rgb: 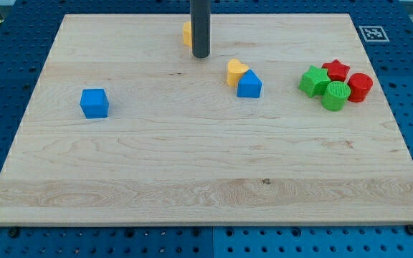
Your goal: Move the yellow heart towards the bottom center
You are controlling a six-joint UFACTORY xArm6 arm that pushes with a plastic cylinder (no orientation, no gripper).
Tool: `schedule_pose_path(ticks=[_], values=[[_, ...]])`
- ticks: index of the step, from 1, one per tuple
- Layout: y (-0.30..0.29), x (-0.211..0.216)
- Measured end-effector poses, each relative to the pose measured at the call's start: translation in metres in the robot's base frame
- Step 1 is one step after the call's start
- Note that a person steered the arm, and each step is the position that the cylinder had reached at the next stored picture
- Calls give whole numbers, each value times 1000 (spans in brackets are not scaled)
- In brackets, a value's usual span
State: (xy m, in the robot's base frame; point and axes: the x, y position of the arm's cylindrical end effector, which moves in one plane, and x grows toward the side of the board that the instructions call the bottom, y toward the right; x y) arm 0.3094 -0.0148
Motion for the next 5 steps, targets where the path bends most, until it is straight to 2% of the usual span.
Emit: schedule_pose_path(ticks=[3, 5], values=[[47, 0], [61, 36]])
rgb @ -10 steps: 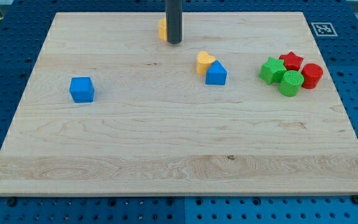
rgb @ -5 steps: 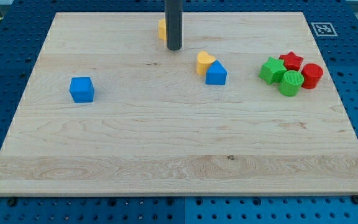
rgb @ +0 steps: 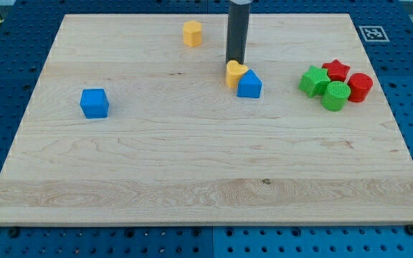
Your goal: Move the yellow heart towards the bottom center
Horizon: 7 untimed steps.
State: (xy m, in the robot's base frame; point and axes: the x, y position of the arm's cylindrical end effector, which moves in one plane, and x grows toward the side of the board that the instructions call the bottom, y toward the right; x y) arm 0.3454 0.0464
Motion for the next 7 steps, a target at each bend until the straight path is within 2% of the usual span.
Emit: schedule_pose_path(ticks=[3, 6, 7], values=[[5, 12], [-44, 74], [-94, 80]])
